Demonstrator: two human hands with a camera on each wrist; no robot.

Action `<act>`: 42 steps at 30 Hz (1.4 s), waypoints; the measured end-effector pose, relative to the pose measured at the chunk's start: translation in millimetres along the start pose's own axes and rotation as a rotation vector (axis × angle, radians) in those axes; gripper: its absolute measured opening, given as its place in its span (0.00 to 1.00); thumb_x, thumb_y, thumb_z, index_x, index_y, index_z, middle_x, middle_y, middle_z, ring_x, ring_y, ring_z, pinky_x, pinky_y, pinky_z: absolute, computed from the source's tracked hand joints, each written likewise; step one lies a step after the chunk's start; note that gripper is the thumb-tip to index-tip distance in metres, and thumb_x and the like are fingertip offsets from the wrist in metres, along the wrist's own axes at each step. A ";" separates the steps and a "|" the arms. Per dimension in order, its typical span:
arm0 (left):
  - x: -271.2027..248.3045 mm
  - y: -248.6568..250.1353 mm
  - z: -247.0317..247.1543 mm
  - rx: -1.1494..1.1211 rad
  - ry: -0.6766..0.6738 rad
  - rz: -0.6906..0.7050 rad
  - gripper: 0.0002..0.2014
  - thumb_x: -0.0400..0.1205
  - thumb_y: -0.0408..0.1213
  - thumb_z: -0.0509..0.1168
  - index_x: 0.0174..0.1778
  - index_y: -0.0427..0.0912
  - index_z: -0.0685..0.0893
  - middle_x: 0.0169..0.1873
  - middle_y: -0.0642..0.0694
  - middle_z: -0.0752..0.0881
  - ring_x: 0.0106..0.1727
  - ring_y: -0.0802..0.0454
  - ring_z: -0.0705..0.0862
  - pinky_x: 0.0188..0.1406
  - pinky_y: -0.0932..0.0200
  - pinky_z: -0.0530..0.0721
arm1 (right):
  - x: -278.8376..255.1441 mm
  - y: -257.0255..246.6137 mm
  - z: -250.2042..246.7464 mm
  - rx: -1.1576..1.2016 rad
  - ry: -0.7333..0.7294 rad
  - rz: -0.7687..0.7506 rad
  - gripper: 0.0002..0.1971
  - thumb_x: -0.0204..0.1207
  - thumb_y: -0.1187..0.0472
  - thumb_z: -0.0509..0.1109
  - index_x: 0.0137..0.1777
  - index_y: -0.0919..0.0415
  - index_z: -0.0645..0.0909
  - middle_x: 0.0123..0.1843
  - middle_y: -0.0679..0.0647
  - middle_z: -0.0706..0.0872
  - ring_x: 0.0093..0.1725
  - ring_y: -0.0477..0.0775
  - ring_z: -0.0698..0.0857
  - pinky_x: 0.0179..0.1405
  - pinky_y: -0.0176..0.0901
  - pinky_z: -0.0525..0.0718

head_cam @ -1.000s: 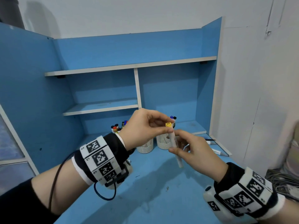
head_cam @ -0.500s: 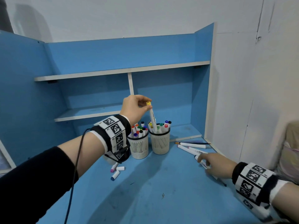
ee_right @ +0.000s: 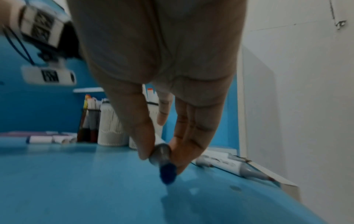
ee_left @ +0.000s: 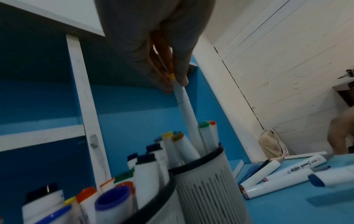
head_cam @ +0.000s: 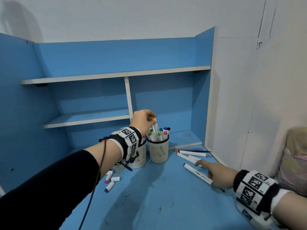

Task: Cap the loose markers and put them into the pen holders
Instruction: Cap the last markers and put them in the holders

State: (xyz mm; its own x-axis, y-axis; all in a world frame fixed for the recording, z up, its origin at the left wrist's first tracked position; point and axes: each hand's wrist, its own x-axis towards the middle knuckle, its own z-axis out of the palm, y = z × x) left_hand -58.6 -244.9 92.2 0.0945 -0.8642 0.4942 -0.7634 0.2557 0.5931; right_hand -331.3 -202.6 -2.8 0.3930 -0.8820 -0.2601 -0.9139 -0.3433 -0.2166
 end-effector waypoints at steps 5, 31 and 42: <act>1.1 -9.8 13.5 0.182 -0.079 -0.020 0.09 0.78 0.38 0.70 0.54 0.47 0.88 0.54 0.48 0.88 0.58 0.51 0.84 0.59 0.50 0.83 | -1.8 -13.9 -3.6 0.170 0.077 -0.071 0.36 0.71 0.69 0.65 0.75 0.43 0.59 0.45 0.45 0.78 0.36 0.50 0.81 0.43 0.44 0.84; -121.0 -129.9 -68.8 0.589 -0.559 -0.259 0.16 0.77 0.42 0.71 0.61 0.45 0.84 0.57 0.48 0.85 0.55 0.53 0.82 0.46 0.69 0.73 | -23.5 -107.0 -1.5 1.097 0.279 -0.237 0.12 0.74 0.72 0.69 0.56 0.60 0.78 0.34 0.54 0.81 0.32 0.51 0.84 0.42 0.51 0.90; -132.4 -141.6 -45.5 0.509 -0.583 -0.363 0.12 0.73 0.38 0.75 0.51 0.40 0.90 0.52 0.46 0.88 0.49 0.53 0.82 0.44 0.70 0.72 | -19.1 -128.7 21.9 1.191 0.235 -0.221 0.16 0.74 0.73 0.69 0.61 0.66 0.75 0.36 0.59 0.83 0.31 0.52 0.85 0.40 0.48 0.88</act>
State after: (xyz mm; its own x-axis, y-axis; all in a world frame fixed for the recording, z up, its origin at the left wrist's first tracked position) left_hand 66.1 -147.0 -28.3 0.1512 -0.9755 -0.1600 -0.9566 -0.1852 0.2248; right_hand -219.0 -134.5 9.5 0.3865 -0.9214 0.0398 -0.1196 -0.0929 -0.9885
